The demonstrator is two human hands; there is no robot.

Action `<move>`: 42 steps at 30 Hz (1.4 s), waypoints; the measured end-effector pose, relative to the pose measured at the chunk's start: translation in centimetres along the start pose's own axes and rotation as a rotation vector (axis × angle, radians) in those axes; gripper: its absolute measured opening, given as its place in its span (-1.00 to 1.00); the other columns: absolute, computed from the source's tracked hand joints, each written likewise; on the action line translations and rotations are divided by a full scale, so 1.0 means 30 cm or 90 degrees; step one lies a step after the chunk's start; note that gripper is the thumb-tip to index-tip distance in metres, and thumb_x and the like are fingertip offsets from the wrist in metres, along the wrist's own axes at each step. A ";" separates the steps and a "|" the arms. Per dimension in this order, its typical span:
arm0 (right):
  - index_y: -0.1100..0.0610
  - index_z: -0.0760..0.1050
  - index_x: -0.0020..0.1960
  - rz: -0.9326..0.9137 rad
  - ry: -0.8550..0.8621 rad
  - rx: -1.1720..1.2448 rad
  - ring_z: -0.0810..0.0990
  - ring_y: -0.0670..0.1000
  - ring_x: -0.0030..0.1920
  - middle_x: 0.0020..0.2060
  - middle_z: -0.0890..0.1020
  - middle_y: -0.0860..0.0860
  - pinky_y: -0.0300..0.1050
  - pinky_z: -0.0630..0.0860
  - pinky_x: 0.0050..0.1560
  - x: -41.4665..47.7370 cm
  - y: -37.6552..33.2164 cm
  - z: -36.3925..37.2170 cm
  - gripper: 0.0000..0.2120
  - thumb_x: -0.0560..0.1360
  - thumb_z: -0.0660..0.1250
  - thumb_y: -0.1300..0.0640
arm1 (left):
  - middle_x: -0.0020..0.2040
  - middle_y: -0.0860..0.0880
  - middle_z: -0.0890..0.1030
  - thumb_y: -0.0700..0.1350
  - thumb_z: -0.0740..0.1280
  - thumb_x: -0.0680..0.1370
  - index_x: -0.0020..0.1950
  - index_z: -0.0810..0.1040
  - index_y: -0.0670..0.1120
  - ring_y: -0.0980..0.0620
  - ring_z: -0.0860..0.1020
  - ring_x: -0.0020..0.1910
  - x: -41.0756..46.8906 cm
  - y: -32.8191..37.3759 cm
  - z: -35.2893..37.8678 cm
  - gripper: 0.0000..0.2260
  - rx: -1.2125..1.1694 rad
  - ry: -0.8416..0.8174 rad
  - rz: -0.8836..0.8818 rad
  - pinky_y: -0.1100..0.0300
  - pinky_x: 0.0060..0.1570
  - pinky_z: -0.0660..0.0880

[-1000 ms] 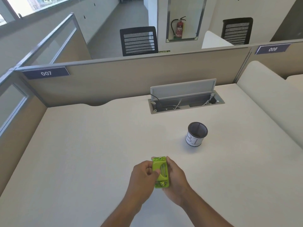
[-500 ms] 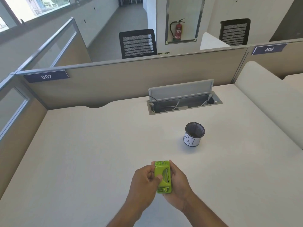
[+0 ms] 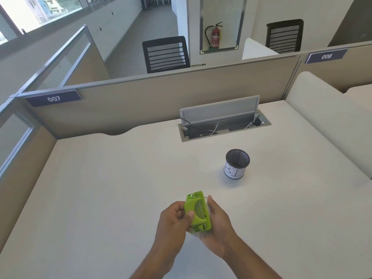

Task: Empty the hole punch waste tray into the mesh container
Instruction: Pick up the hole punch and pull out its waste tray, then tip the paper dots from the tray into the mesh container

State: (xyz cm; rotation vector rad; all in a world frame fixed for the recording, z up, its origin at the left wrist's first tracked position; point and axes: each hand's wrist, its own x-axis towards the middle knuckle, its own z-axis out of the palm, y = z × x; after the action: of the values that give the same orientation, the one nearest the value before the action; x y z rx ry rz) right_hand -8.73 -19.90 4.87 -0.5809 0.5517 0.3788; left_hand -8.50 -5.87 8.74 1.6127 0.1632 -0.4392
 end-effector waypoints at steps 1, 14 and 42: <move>0.27 0.59 0.31 -0.002 0.000 0.008 0.66 0.29 0.09 0.19 0.66 0.36 0.20 0.44 0.18 -0.001 0.004 0.003 -0.38 0.71 0.02 -0.19 | -0.16 -0.14 0.80 -0.33 0.35 0.69 0.02 0.75 -0.11 0.01 0.70 -0.22 0.003 -0.001 -0.004 -0.79 -0.017 0.001 0.003 0.04 -0.10 0.59; 0.32 0.63 0.30 -0.012 0.030 -0.026 0.62 0.10 -0.23 -0.11 0.71 0.18 0.00 0.53 -0.18 0.021 -0.012 -0.039 -0.35 0.69 0.07 -0.20 | 0.05 -0.25 0.75 -0.18 0.42 0.58 0.29 0.68 -0.24 -0.09 0.71 -0.11 0.044 -0.050 -0.138 -0.70 -0.375 -0.081 -0.063 -0.03 -0.08 0.44; 0.26 0.69 0.19 -0.038 0.025 -0.010 0.63 0.09 -0.30 -0.15 0.71 0.17 -0.04 0.56 -0.29 0.021 -0.054 -0.061 -0.41 0.69 0.08 -0.18 | -0.16 -0.01 0.64 0.01 0.61 0.54 0.16 0.72 0.01 0.01 0.56 -0.19 0.332 -0.160 -0.220 -0.76 0.111 0.047 -0.075 0.15 -0.12 0.49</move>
State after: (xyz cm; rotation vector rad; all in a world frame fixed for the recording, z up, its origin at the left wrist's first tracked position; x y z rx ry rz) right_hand -8.16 -22.14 3.88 -0.6196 0.5687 0.3154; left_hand 0.07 -0.48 0.78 1.7976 0.2835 -0.4950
